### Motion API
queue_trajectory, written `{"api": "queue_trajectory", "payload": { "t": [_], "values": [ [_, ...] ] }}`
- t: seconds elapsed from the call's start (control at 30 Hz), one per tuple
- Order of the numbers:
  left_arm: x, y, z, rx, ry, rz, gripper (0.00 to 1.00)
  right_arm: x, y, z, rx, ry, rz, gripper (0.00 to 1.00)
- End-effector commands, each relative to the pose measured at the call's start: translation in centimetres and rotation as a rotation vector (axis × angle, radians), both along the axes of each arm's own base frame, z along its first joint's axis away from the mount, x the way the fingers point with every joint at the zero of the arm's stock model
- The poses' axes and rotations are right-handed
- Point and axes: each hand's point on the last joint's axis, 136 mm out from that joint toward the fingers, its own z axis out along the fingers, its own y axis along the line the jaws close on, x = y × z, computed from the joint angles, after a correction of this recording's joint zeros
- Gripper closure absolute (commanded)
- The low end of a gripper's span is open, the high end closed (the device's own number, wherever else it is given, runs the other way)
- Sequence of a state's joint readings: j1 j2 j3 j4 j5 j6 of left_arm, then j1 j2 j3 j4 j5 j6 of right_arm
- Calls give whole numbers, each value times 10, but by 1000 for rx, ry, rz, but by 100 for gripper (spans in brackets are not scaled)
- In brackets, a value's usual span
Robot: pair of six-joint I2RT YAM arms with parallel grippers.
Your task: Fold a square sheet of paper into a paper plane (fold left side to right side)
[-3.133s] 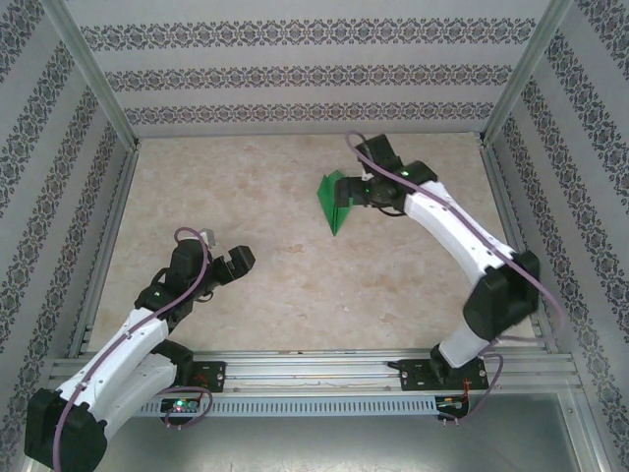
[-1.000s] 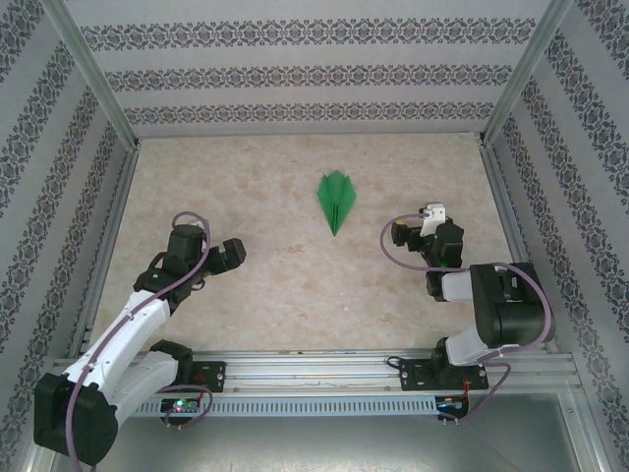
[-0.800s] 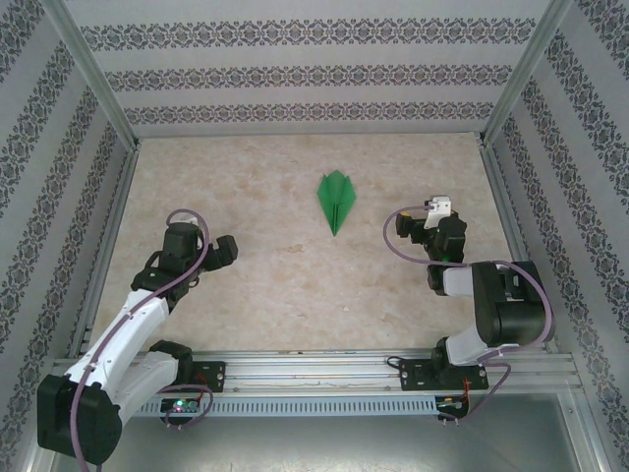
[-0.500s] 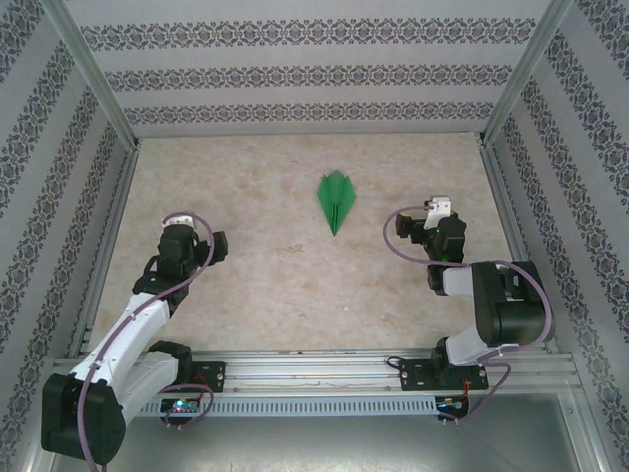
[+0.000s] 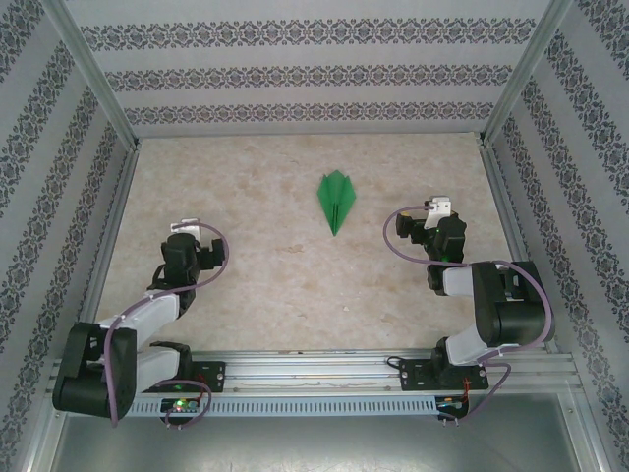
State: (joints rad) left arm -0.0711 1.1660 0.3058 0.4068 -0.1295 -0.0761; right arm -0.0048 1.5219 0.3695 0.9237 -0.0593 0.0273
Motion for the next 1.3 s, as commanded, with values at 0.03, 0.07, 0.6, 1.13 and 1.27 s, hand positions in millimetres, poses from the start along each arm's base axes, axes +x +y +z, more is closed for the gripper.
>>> {"api": "queue_trajectory", "payload": {
  "t": [0.03, 0.07, 0.6, 1.13, 1.27],
  "values": [
    [25, -7, 32, 18, -168, -80, 0, 4, -5, 5, 11, -15, -23, 2],
    [27, -9, 32, 12, -183, -92, 0, 4, -5, 5, 11, -16, -23, 2],
    [41, -16, 34, -36, -318, -205, 0, 4, -5, 5, 11, -15, -23, 2],
    [70, -4, 2, -53, -189, -152, 0, 4, -5, 5, 10, -15, -23, 2],
    [69, 0, 3, -52, -195, -127, 0, 4, -5, 4, 11, -13, -24, 2]
  ]
}}
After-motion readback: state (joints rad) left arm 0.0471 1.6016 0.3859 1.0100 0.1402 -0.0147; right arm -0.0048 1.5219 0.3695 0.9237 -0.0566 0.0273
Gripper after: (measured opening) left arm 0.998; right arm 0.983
